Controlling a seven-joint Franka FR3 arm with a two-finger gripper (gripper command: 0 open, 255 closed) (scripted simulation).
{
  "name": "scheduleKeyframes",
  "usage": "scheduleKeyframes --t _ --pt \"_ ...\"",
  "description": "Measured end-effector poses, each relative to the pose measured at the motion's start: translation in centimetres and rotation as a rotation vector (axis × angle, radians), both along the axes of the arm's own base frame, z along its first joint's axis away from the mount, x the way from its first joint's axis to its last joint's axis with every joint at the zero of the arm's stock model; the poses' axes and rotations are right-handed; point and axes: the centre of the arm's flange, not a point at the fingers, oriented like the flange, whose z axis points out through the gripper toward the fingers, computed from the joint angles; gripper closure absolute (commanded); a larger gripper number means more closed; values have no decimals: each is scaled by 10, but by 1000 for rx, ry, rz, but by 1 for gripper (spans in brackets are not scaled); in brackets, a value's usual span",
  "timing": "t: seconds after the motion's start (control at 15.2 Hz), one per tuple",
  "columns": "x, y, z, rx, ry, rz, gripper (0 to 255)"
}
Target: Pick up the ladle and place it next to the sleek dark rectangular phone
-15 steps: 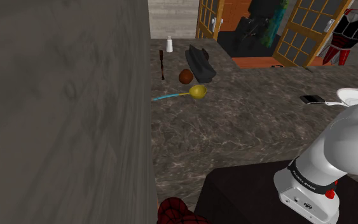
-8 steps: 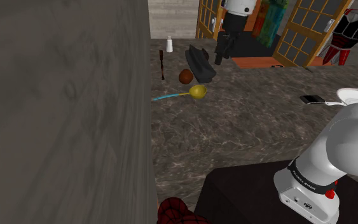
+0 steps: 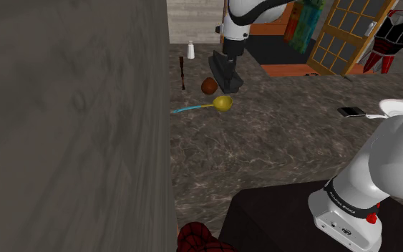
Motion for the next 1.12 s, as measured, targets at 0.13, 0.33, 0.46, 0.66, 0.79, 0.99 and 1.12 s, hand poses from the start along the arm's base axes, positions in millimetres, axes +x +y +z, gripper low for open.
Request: scheduleKeyframes --t 0.13,0.33,0.46,0.66,0.79,0.99,1.12 --pt "20 11 -19 -5 19 88 0" --pt "43 36 -49 -11 48 220 0" --pt "54 47 -71 -15 68 307 0" --pt "64 59 -94 -18 81 370 0" --pt "65 61 -104 -18 83 377 0" --pt "62 62 -120 -18 83 379 0" --pt "60 62 -126 -18 83 379 0"
